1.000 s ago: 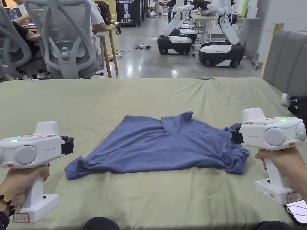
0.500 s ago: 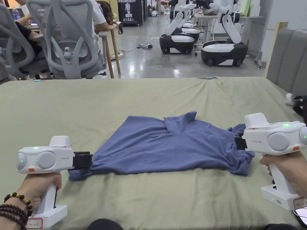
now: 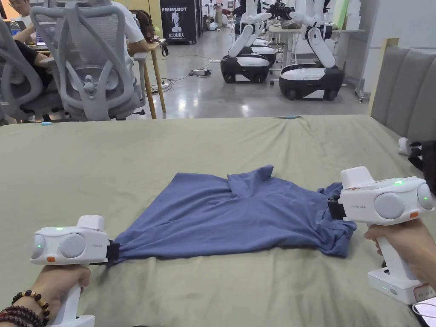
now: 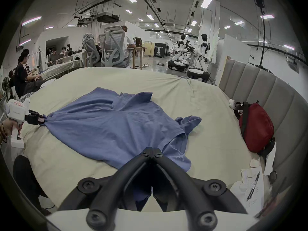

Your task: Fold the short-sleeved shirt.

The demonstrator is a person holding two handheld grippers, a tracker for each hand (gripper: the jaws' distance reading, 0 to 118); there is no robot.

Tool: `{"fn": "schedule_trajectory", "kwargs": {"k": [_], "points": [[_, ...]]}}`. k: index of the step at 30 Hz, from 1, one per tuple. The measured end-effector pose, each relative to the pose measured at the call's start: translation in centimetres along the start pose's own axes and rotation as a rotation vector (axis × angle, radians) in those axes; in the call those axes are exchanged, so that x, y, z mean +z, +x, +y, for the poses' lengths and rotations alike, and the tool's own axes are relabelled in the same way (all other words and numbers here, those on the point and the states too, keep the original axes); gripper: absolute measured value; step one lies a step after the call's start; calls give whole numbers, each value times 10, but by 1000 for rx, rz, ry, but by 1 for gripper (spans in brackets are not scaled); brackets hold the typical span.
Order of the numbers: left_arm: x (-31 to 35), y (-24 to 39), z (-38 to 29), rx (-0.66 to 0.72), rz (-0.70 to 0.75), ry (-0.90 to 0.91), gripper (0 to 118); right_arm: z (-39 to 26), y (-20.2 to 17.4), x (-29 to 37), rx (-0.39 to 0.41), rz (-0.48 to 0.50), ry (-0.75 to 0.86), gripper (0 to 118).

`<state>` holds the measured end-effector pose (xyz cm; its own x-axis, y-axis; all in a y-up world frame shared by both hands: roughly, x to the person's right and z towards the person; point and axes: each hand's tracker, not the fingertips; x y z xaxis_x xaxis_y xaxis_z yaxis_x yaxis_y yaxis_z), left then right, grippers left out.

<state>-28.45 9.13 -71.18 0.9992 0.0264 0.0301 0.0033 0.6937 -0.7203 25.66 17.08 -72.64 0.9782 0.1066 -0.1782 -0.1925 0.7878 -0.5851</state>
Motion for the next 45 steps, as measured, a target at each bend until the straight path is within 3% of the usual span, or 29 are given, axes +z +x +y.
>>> {"fn": "schedule_trajectory", "kwargs": {"k": [5,10,11,13,14,21,24,26,30,33,36,41,45], "points": [[21,5,29,43,-24,97,6,27,3,-12,15,10,-6,0],[31,31,72,-21,-64,156,6,74,17,-43,4,80,-33,2],[30,36,80,-25,-63,168,6,82,20,-53,6,89,-36,17],[23,48,96,-27,-70,173,6,97,23,-75,18,98,-45,76],[20,53,102,-31,-83,173,6,105,23,-89,28,97,-68,85],[-3,66,116,-2,-158,200,6,127,27,-195,99,103,-228,81],[-15,62,116,-3,-157,201,6,125,31,-238,84,112,-277,79],[-20,58,116,-2,-145,199,6,119,33,-256,65,127,-302,71],[-24,54,118,16,-136,196,6,112,35,-274,55,108,-347,70],[-23,52,119,39,-144,195,6,110,31,-275,76,156,-385,47],[-23,53,119,28,-131,199,6,111,25,-279,136,150,-369,5],[-19,56,115,16,-137,199,6,112,15,-260,183,111,-330,3],[-10,53,124,10,-138,210,6,132,18,-211,141,98,-174,3]]}}
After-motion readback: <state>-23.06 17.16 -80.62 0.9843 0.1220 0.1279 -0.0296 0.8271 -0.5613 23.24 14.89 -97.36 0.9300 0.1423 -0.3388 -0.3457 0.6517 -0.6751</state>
